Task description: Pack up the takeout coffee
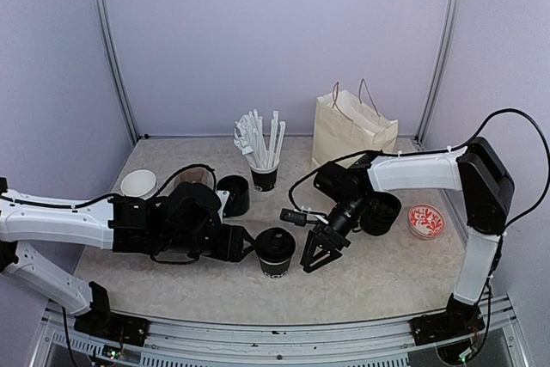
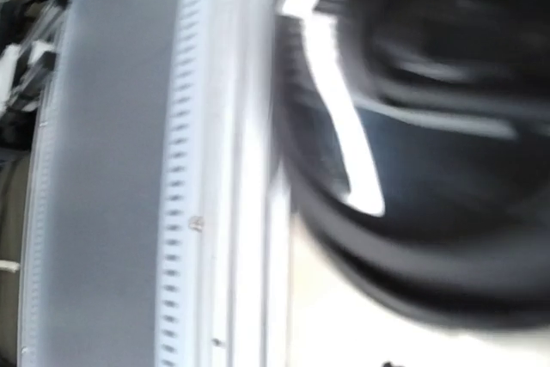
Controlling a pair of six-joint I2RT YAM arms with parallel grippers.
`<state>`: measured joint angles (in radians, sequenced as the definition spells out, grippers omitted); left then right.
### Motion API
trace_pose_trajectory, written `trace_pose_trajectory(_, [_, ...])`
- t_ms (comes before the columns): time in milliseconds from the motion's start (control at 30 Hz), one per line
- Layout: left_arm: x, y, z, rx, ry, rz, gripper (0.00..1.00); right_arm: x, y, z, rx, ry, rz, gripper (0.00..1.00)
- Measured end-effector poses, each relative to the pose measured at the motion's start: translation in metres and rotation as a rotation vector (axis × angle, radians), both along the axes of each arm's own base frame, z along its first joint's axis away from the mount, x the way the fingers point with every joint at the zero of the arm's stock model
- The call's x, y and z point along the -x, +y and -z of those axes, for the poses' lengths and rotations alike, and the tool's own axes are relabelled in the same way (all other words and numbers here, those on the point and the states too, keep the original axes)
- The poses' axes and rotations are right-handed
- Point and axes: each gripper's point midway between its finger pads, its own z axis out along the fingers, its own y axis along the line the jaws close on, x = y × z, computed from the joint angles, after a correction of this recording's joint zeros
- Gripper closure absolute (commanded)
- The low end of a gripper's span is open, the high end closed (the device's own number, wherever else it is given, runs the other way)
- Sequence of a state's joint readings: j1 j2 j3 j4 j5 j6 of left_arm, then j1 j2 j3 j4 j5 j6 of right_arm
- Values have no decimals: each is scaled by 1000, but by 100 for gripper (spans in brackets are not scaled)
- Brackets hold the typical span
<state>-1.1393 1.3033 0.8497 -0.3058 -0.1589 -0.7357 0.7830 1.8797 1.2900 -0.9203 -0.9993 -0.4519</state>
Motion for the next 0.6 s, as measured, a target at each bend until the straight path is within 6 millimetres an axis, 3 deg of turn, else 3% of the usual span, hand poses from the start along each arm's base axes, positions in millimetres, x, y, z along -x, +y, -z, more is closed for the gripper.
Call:
trace_pose_trajectory(200, [13, 1, 13, 55, 75, -9, 44, -50, -15, -1, 16, -71, 119, 51])
trace_pose_trajectory(367, [13, -10, 7, 115, 79, 5, 44, -86, 0, -22, -49, -173, 160, 51])
trace_pose_trajectory(467, [12, -16, 5, 136, 77, 15, 44, -99, 12, -28, -86, -193, 172, 49])
trace_pose_trajectory(600, [9, -21, 8, 145, 76, 20, 44, -102, 20, -19, -92, -140, 174, 47])
